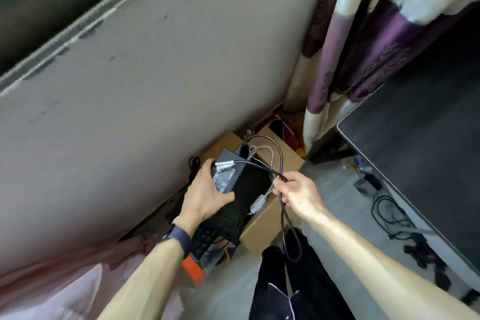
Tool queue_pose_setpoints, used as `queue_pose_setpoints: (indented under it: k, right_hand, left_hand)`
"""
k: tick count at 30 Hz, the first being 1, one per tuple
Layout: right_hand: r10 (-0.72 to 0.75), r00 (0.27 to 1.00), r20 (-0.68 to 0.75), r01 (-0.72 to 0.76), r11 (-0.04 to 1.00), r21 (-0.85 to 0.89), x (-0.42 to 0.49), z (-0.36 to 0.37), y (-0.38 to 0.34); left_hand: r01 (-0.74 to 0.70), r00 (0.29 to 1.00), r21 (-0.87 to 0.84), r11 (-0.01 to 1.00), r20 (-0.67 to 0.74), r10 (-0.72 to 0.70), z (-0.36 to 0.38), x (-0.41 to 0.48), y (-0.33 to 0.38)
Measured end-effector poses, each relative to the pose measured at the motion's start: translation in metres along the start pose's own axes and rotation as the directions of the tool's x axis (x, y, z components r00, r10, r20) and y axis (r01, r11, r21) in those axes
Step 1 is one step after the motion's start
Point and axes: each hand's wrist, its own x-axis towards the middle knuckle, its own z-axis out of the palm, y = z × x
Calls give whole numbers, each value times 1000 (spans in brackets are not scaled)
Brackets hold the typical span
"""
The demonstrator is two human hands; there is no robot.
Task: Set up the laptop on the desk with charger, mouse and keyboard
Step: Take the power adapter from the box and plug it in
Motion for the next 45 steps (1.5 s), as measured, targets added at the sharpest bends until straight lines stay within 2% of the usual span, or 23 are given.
queue_pose_setpoints:
  k: [6,10,14,19,23,27,29,30,32,34,36,38,39,40,41,42,44,45]
  right_hand:
    - [-213,971,-111,214,977,-2,-101,-34,-77]
    - [-329,905,-271,357,932,60,-148,-70,-105]
    - [-380,834,-399,418,908,8,-180,-119,-121]
    - [-399,755,-520,473,881,11,-228,-179,-102]
    - [-371,685,-628,499,866,33,-261,-222,-66]
    - [-333,615,-715,527,848,59,-296,-267,-25]
    - [-317,586,-746,536,842,63,-314,-290,1]
    - [-314,575,-756,539,840,61,-319,-301,13]
    - [-304,545,-781,552,832,61,-339,-323,44]
    - [-308,489,-816,557,830,20,-359,-346,75]
    - [-299,425,-854,521,853,-39,-382,-360,108]
    - [-270,353,-896,505,861,-60,-404,-360,142]
    - [-245,342,-907,490,870,-50,-415,-357,159]
    - [-214,374,-902,445,895,-28,-421,-351,177]
    - [-160,451,-878,377,926,24,-429,-347,194]
    - [-88,565,-820,288,953,96,-433,-344,213]
    - [99,796,-597,114,944,308,-438,-338,245]
    - [185,881,-435,33,894,448,-440,-333,256]
  left_hand:
    - [-192,977,24,981,-94,193,-93,-77,64]
    - [-300,946,-15,954,-136,295,-129,-111,121]
    - [-413,903,-30,910,-145,404,-143,-143,189]
    - [-543,834,-49,839,-152,531,-119,-202,261]
    - [-649,717,145,747,-210,664,-80,-242,308]
    - [-681,623,348,644,-186,759,-29,-285,349]
    - [-666,620,413,621,-157,769,0,-304,369]
    - [-649,649,411,640,-140,748,12,-310,379]
    - [-621,744,299,725,-64,665,43,-326,399]
    - [-578,816,29,816,47,576,72,-342,418]
    - [-468,841,-225,855,186,509,102,-363,427]
    - [-363,843,-342,867,275,462,129,-382,434]
    - [-332,838,-375,866,304,453,142,-391,439]
    - [-305,830,-406,862,330,449,154,-399,443]
    - [-280,820,-432,857,357,447,167,-407,448]
    - [-258,812,-452,854,377,445,181,-415,453]
    - [-223,803,-473,853,407,436,204,-429,463]
    - [-210,796,-474,855,425,431,213,-435,465]
